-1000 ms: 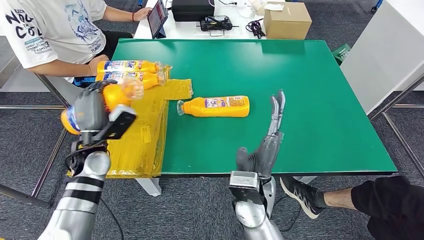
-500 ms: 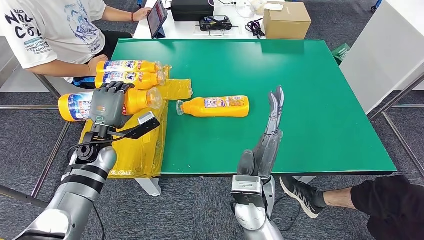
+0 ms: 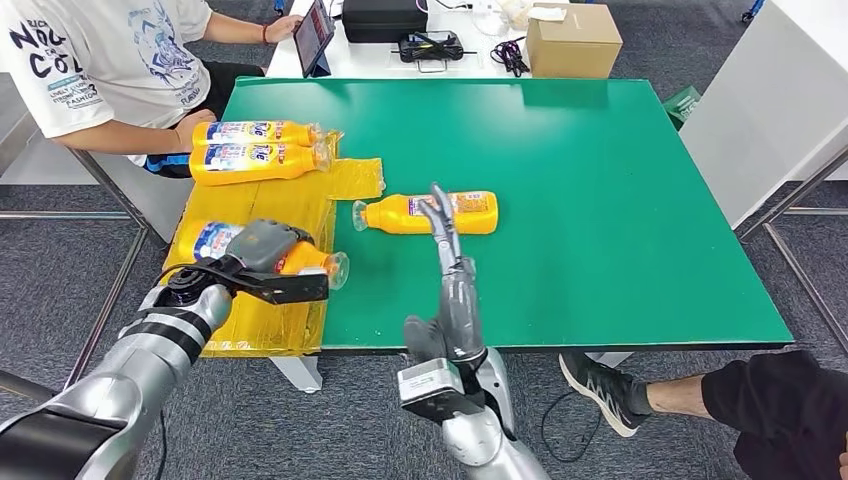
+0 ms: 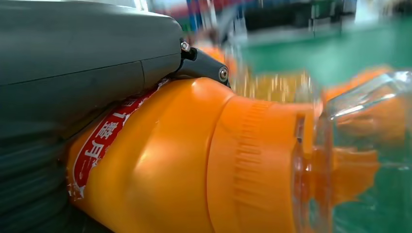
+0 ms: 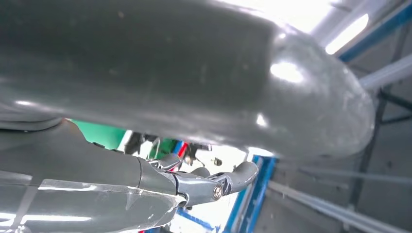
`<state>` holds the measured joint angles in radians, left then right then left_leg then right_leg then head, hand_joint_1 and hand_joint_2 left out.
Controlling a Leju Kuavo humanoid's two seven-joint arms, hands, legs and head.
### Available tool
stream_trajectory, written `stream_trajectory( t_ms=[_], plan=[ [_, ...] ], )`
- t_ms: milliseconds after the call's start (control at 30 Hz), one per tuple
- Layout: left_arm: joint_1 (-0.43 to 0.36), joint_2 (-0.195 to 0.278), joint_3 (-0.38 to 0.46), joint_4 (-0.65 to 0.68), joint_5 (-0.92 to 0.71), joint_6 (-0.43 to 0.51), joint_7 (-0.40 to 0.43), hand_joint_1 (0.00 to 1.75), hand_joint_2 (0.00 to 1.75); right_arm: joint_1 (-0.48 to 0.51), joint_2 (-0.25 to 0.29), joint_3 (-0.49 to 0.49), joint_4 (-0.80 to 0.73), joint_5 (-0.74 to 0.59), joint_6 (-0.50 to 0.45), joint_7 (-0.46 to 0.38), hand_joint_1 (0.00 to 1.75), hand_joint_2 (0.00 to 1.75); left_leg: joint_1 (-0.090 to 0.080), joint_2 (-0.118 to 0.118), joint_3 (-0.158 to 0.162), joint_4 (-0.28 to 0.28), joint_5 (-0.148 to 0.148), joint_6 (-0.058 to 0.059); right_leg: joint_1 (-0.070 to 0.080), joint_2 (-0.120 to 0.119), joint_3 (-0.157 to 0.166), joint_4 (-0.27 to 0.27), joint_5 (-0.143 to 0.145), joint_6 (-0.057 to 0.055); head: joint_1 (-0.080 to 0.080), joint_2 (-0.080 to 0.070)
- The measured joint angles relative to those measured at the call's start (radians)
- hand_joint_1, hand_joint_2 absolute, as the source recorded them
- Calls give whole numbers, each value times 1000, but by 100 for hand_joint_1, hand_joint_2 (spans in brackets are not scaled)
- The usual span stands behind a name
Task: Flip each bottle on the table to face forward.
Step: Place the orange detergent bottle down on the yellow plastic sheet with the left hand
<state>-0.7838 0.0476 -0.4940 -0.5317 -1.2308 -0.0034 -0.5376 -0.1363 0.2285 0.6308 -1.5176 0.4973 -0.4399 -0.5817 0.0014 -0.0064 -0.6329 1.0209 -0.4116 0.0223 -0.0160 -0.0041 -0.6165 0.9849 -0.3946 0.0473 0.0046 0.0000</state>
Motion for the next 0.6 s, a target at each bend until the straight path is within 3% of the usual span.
stream_trajectory(
  t_ms=[333, 600],
  plan=[
    [-56, 37, -45, 117, 110, -194, -4, 175, 175, -38, 1, 42, 104, -13, 34, 11, 0, 0, 0, -1, 0, 0, 0, 0, 0, 0, 0, 0, 0, 0, 0, 0],
    [-53, 57, -49, 130, 205, -184, -19, 175, 175, -43, 8, 54, 153, -22, 61, 13, 0, 0, 0, -1, 0, 0, 0, 0, 0, 0, 0, 0, 0, 0, 0, 0]
  ],
)
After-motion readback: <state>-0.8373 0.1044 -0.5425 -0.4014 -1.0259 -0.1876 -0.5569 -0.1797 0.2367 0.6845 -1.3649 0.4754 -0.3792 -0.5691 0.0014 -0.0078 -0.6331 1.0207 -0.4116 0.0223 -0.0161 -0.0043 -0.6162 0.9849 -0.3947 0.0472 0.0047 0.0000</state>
